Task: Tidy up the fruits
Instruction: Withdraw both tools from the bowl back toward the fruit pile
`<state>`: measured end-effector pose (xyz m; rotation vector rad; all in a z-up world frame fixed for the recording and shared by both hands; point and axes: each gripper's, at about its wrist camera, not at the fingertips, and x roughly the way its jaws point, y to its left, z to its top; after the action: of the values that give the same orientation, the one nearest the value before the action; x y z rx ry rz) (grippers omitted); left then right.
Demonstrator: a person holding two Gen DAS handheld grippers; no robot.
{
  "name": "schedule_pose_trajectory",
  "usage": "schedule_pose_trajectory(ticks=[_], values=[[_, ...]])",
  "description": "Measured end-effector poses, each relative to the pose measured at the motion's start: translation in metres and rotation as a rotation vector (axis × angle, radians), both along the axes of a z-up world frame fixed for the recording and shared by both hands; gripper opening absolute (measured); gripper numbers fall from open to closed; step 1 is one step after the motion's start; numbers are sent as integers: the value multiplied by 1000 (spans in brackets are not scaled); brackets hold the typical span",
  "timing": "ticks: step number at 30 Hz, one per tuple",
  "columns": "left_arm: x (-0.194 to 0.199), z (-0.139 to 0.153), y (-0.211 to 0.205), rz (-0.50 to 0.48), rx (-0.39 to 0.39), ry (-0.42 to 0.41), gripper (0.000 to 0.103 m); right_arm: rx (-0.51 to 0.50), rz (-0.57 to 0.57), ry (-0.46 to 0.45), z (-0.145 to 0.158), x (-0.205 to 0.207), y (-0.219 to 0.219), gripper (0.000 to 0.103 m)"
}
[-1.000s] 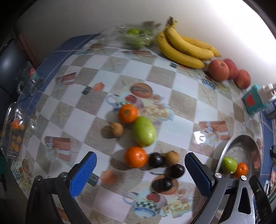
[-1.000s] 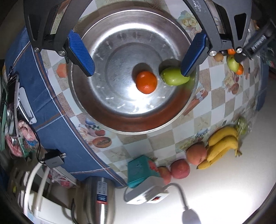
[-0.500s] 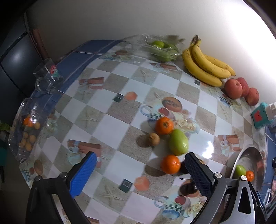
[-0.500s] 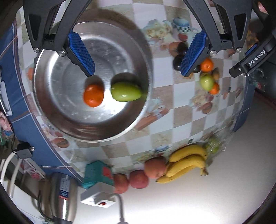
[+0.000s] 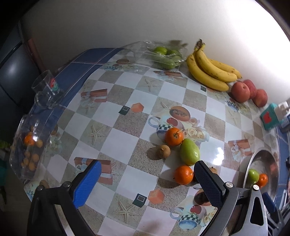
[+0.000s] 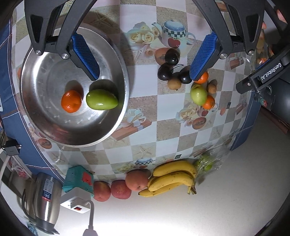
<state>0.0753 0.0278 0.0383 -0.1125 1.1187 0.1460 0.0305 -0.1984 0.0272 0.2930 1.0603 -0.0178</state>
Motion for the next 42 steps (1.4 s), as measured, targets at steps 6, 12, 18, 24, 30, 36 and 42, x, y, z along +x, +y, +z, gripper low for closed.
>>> schedule_pose_trajectory(ticks=[6, 12, 18, 24, 30, 36, 42], values=[[1, -6, -6, -36, -24, 24, 103, 23, 26, -13, -1, 2, 6, 100], [2, -6, 0, -24, -46, 24, 103, 76, 68, -9, -4, 7, 16, 100], [6, -16, 9, -5, -86, 66, 103, 59, 128, -13, -9, 10, 33, 99], [8, -22, 7, -20, -95, 82, 103, 76, 146, 13, -19, 11, 38, 99], [13, -32, 1, -48, -108, 109, 103, 82, 157, 56, -31, 12, 42, 99], [19, -45, -6, -68, -102, 143, 103, 88, 155, 122, -49, 14, 43, 99], [26, -55, -12, -81, -70, 165, 103, 73, 154, 168, -61, 16, 44, 99]])
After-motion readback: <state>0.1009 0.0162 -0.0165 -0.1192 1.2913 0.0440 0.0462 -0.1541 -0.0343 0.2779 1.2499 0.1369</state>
